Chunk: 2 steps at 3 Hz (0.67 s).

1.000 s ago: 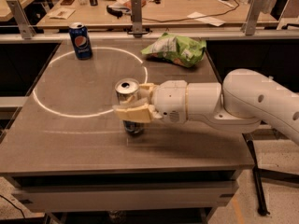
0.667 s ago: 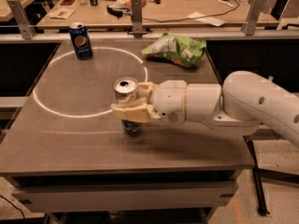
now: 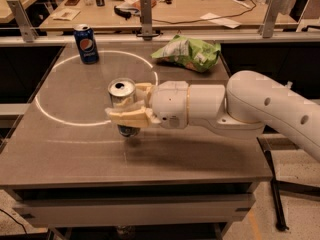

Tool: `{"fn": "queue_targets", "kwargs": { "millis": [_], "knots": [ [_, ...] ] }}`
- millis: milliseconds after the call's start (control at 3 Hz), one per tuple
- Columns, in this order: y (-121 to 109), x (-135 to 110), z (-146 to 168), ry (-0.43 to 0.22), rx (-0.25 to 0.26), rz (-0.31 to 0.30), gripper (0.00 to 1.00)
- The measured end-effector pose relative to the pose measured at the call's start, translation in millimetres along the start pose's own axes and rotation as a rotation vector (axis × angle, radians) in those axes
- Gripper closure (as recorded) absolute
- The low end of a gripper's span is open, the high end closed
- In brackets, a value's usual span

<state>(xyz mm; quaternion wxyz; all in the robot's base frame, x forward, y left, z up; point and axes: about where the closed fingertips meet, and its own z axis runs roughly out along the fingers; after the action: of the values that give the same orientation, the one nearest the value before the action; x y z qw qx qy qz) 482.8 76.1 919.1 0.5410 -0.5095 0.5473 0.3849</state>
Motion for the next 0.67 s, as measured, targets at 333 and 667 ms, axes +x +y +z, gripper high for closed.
{"fn": "queue_targets", "kwargs": {
  "millis": [333,667],
  "knots": [
    [6.4,-4.0,14.4,-0.007,-0.04,-0.015,1.0],
    [17.8,8.5,29.7,0.002,-0.067,-0.018,1.0]
  ]
}}
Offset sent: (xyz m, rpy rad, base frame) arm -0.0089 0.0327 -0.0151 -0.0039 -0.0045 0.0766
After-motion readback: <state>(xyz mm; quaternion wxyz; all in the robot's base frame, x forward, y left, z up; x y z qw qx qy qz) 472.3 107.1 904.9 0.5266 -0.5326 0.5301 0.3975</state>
